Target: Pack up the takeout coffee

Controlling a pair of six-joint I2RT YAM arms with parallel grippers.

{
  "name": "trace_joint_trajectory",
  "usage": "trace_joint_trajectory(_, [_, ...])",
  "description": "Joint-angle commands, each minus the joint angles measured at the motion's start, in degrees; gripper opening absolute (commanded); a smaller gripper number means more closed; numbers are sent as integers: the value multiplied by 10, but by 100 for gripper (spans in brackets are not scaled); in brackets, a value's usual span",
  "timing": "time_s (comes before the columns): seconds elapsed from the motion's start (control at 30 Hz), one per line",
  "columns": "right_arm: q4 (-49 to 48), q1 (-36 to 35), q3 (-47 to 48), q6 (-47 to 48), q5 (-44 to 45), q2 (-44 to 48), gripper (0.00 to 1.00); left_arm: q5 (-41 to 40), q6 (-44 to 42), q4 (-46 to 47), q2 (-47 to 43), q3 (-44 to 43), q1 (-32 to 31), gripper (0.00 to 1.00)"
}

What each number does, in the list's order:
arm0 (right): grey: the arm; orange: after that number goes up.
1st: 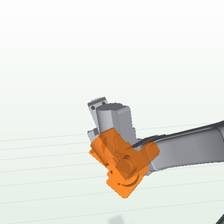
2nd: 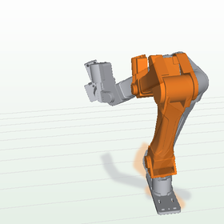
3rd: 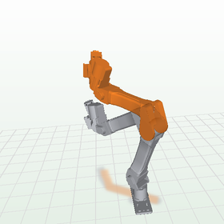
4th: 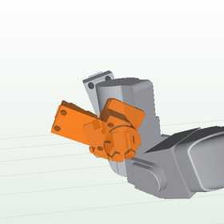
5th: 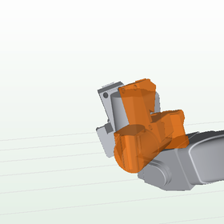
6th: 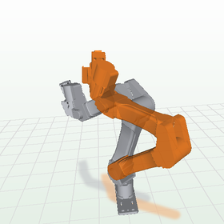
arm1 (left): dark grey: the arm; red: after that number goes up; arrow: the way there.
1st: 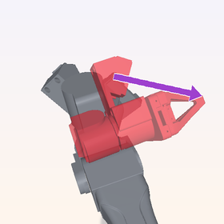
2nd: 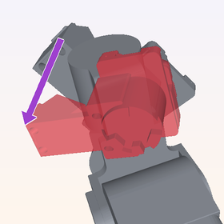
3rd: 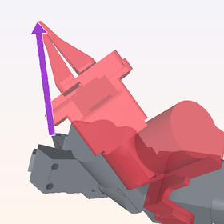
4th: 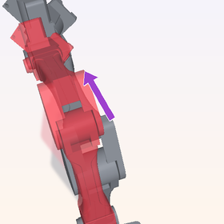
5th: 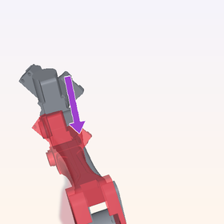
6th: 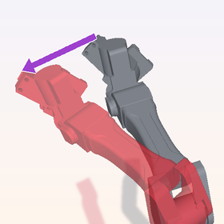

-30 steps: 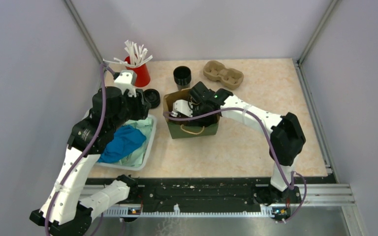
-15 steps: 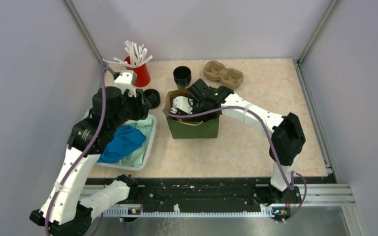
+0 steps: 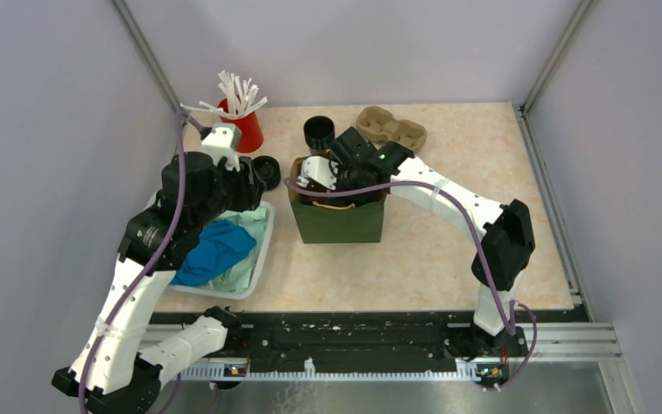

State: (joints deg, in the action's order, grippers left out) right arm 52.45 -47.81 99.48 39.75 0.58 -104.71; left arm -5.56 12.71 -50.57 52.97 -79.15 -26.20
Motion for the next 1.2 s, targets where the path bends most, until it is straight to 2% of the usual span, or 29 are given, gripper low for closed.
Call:
trace_joint_trajectory(0.0, [15, 2, 44, -14, 16, -1, 99, 8, -6, 30, -7, -2, -2, 49])
trace_joint_trajectory(0.63, [53, -6, 113, -61, 26, 49, 99, 25, 1, 40, -11, 4, -2, 51])
trace_joint_trajectory(0.83, [86, -6, 142, -79, 23, 63, 95, 25, 15, 45, -10, 4, -2, 52])
trace_joint_trajectory(1.17, [104, -6, 195, -120, 16, 70, 93, 27, 104, 59, 8, -1, -1, 53])
